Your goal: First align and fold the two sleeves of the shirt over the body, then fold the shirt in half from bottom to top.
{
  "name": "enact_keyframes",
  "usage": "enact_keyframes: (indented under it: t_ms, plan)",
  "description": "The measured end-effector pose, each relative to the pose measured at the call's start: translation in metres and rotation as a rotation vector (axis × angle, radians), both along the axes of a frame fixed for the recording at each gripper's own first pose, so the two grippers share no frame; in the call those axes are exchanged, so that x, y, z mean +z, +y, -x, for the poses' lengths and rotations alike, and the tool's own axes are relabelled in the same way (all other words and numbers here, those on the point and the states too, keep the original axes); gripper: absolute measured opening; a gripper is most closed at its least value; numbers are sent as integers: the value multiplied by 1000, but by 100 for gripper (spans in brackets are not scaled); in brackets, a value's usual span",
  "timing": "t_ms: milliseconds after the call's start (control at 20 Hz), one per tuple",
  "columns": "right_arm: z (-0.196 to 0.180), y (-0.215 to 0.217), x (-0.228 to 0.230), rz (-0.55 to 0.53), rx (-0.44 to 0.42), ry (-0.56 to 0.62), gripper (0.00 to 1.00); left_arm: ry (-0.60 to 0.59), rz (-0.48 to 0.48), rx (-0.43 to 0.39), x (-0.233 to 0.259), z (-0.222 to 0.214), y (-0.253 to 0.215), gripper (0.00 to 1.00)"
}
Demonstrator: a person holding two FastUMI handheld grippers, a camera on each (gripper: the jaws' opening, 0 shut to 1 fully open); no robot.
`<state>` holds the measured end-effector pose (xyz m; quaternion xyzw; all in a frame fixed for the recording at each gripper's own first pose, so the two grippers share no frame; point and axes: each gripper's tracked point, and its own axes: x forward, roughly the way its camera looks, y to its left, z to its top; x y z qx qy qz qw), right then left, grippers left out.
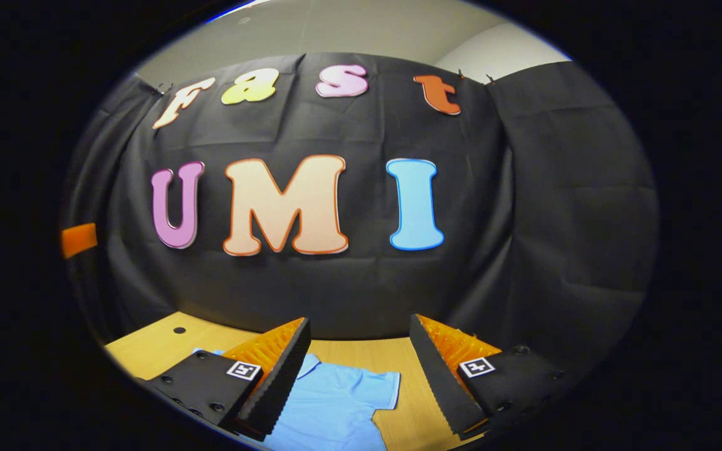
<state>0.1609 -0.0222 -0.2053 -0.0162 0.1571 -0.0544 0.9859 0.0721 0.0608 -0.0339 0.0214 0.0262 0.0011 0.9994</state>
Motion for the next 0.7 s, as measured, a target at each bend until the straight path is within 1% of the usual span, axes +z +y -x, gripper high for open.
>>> enact_keyframes:
  t_ms: [100,150,200,300,400,500,700]
  plan:
    - [-14,-6,-35,28,-15,53,100,17,-9,10,-6,-8,11,95]
    - [-20,-9,-51,39,-25,77,99,21,-12,13,-8,-11,16,95]
    - [-25,-15,-68,49,-36,98,100,24,-20,18,-10,-14,22,95]
    - [-35,-23,-103,62,-63,152,99,30,-37,31,-14,-20,34,95]
    - [-43,-32,-138,67,-83,209,100,40,-41,42,-20,-26,44,94]
    - [-50,-39,-171,68,-96,268,99,62,-42,55,-29,-32,52,94]
    - [-56,-52,-230,44,-130,367,99,86,-58,79,-40,-39,64,95]
